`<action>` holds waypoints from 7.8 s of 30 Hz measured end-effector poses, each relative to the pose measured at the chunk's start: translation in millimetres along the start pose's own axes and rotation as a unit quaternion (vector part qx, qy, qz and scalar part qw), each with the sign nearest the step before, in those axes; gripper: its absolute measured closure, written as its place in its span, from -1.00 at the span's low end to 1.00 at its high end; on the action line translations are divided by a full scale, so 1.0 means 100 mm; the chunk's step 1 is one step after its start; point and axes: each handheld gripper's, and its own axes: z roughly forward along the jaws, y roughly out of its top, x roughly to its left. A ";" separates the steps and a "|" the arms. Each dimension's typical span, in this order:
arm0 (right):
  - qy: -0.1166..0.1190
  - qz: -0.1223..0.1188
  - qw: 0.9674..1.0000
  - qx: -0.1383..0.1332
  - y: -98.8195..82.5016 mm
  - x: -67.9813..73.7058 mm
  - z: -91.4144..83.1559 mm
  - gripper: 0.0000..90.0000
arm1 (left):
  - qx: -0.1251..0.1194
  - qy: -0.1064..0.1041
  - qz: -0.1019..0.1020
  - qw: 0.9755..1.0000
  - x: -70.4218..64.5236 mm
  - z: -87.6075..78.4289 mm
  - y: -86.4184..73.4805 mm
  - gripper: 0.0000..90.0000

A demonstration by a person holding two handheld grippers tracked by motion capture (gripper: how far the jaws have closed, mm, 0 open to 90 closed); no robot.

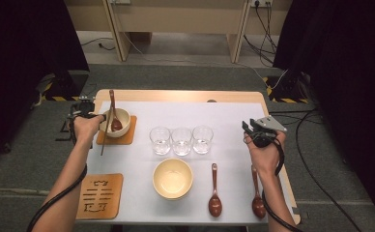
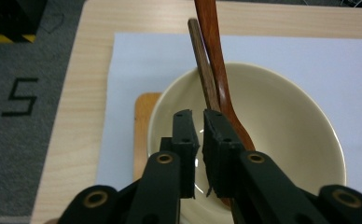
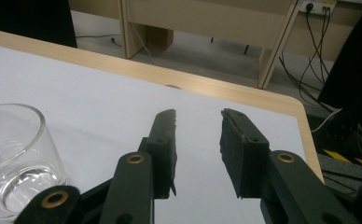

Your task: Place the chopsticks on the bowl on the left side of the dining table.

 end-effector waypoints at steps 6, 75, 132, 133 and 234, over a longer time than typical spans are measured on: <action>0.000 0.009 0.999 0.034 0.01 -0.05 0.01 0.45 | -0.031 0.006 0.029 0.999 0.02 -0.13 -0.02 0.63; -0.001 0.106 0.863 0.494 -0.47 -0.41 -0.20 0.77 | -0.154 -0.048 0.009 0.987 -0.02 -0.91 -0.65 -0.03; -0.016 0.114 0.911 0.397 -0.08 -0.40 -0.31 0.89 | -0.164 -0.036 0.011 0.986 0.00 -0.97 -0.71 -0.03; -0.016 0.115 0.913 0.391 -0.07 -0.40 -0.31 0.89 | -0.165 -0.035 0.011 0.986 0.00 -0.97 -0.71 -0.02; -0.048 0.056 0.997 -0.031 0.65 -0.02 -0.06 0.89 | -0.189 -0.031 0.015 0.981 -0.01 -1.06 -0.70 -0.02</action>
